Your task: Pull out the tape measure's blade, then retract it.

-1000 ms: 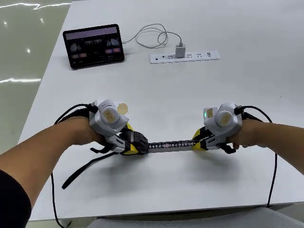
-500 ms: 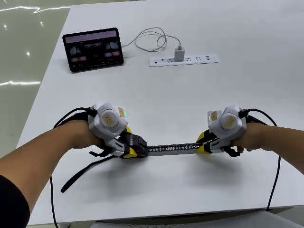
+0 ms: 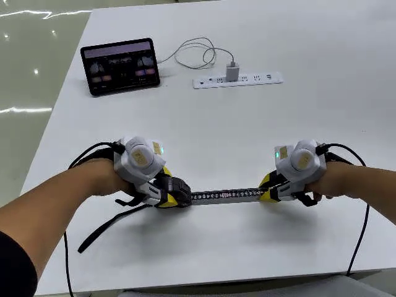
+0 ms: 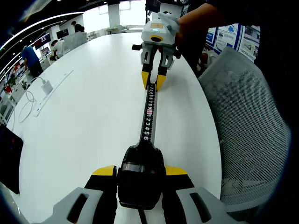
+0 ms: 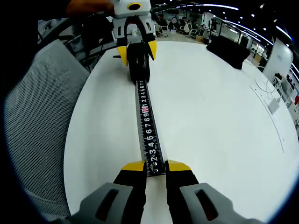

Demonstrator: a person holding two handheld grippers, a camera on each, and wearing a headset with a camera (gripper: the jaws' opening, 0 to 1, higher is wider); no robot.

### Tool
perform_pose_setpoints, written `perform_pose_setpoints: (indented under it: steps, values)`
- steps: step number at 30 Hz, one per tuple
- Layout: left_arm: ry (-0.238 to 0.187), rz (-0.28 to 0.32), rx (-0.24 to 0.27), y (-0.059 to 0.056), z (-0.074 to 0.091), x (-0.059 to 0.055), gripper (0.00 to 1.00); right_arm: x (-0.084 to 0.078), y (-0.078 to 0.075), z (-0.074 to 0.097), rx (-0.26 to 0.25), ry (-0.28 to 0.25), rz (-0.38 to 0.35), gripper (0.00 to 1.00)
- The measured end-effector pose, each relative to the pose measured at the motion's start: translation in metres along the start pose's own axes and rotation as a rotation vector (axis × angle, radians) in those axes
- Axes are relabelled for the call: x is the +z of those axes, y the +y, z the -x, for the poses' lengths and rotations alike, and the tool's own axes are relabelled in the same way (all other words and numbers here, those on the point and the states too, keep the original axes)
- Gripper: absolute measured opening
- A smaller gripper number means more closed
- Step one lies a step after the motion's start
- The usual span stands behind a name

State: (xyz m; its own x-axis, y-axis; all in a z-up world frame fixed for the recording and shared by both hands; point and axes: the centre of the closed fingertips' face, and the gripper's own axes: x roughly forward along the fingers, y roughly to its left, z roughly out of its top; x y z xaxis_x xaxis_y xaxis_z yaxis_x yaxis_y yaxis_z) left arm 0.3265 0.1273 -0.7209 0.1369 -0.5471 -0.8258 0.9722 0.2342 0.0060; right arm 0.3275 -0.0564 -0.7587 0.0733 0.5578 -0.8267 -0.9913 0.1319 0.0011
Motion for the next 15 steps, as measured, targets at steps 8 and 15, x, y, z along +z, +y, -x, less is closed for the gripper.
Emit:
perform_pose_setpoints:
  steps: [8, 15]
  values:
    - [-0.004, 0.003, 0.002, -0.001, 0.000, 0.001, 0.33, -0.006, -0.001, 0.005, -0.003, 0.001, -0.009, 0.11]
    - [-0.005, 0.003, 0.003, -0.002, 0.001, 0.002, 0.33, -0.008, 0.001, 0.010, -0.008, -0.001, -0.013, 0.11]
